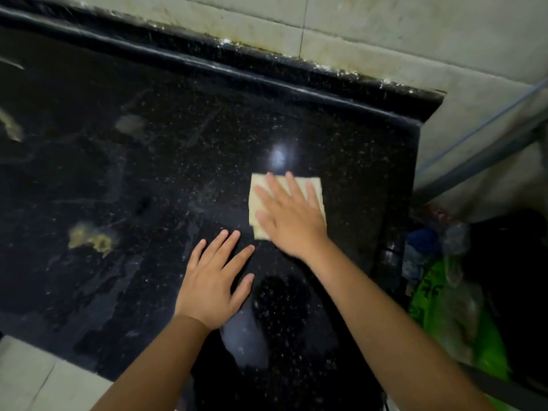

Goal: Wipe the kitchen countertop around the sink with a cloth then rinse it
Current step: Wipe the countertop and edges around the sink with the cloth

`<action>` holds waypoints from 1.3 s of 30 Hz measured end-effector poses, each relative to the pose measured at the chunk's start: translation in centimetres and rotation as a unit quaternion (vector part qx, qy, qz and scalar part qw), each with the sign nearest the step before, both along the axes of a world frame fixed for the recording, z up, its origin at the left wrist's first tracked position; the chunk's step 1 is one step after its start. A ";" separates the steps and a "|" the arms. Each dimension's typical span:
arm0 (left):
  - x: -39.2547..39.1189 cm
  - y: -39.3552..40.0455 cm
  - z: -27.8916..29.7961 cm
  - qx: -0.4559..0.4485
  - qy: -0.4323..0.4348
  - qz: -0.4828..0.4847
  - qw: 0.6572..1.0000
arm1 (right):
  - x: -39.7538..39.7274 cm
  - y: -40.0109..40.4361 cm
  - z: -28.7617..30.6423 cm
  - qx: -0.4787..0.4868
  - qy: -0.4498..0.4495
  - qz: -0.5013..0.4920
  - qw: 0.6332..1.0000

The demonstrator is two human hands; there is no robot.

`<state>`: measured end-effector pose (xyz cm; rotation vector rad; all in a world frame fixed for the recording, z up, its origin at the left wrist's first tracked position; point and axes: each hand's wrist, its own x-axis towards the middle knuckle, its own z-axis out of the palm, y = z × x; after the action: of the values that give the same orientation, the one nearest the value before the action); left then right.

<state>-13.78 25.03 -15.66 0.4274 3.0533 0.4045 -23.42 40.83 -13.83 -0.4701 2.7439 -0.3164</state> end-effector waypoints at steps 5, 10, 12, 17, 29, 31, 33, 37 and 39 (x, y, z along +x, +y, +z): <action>0.0 0.1 0.1 -0.009 0.001 0.000 1.000 | 7.7 8.0 1.1 0.076 -0.003 -0.056 0.996; 0.0 0.1 0.1 -0.014 0.009 0.001 1.000 | 1.1 10.2 0.6 0.069 0.002 -0.187 0.980; 0.0 0.2 0.1 -0.012 0.014 0.001 1.000 | -3.3 10.1 0.4 0.061 0.017 -0.230 0.971; 0.0 0.0 -0.4 -0.018 0.029 0.002 0.999 | -8.9 6.5 0.1 0.039 -0.001 -0.244 0.969; 0.1 0.0 0.0 -0.049 -0.006 -0.003 0.999 | 13.0 7.8 -0.3 0.086 -0.001 -0.004 0.996; 0.1 0.0 0.5 -0.048 -0.024 0.001 0.999 | 12.3 7.6 0.6 0.100 -0.001 -0.039 0.994; 0.2 0.4 1.6 -0.050 -0.066 0.003 0.997 | 10.9 6.7 0.4 0.081 0.003 -0.089 0.993; 0.3 0.5 2.0 -0.056 -0.087 0.001 0.995 | 7.2 3.9 0.8 0.065 -0.003 -0.188 0.980; 1.2 -0.1 2.8 -0.055 -0.040 -0.016 0.998 | 6.6 2.7 0.9 0.061 0.003 -0.235 0.970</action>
<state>-12.55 24.95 -12.84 0.4418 2.9695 0.2445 -16.85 43.52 -12.89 0.2191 2.8302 -0.2534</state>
